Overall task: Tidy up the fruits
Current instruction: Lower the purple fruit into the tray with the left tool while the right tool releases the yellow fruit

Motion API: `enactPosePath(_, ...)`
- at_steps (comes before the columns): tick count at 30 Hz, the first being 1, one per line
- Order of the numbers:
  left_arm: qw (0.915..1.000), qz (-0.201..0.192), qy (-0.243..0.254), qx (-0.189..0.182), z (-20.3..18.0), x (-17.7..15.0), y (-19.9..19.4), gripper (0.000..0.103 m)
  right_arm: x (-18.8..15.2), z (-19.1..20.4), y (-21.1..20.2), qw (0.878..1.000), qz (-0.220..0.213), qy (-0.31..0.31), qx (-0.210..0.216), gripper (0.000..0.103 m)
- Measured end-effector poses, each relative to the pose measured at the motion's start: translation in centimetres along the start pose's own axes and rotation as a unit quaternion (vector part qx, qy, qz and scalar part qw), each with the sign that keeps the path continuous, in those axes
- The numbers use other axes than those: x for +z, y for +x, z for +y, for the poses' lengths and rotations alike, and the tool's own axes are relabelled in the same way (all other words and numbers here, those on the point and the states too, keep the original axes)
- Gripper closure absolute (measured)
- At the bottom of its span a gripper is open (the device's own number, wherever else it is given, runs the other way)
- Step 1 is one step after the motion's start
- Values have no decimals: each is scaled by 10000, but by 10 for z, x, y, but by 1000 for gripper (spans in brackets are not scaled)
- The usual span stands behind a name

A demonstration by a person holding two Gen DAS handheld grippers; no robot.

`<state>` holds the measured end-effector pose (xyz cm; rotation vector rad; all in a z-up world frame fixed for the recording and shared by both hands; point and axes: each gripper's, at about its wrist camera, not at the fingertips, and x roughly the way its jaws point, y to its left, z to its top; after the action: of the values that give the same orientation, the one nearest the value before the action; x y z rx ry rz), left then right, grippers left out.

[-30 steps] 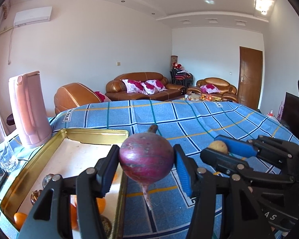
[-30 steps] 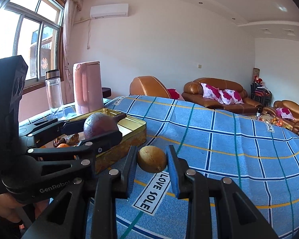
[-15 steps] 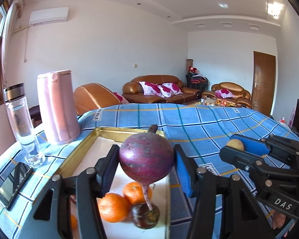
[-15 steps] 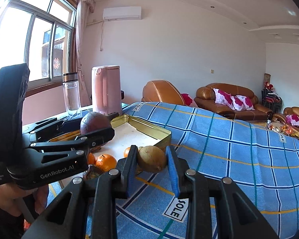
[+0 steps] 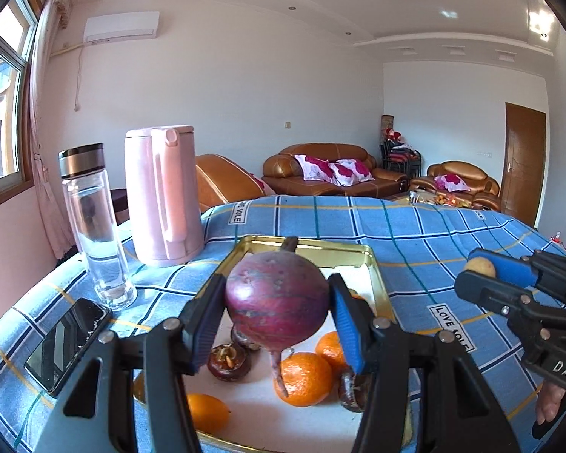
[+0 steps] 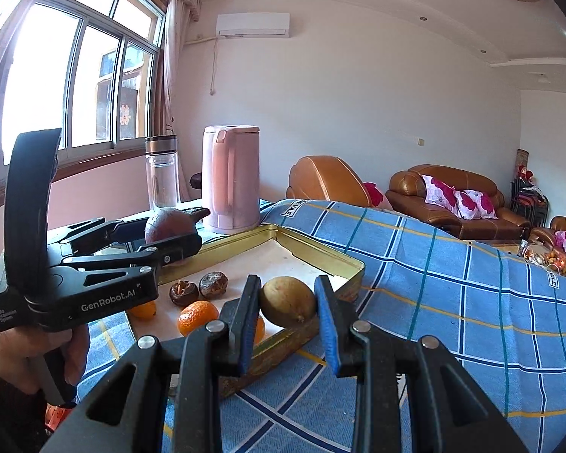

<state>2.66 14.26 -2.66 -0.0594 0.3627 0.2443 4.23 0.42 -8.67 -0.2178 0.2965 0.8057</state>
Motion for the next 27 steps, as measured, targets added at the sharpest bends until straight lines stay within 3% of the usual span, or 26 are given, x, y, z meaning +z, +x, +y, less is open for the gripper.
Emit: enactPosePath(27,9991,248,-110,329,41,-23,1,47,-2,56,40,9974,339,-385,503,72)
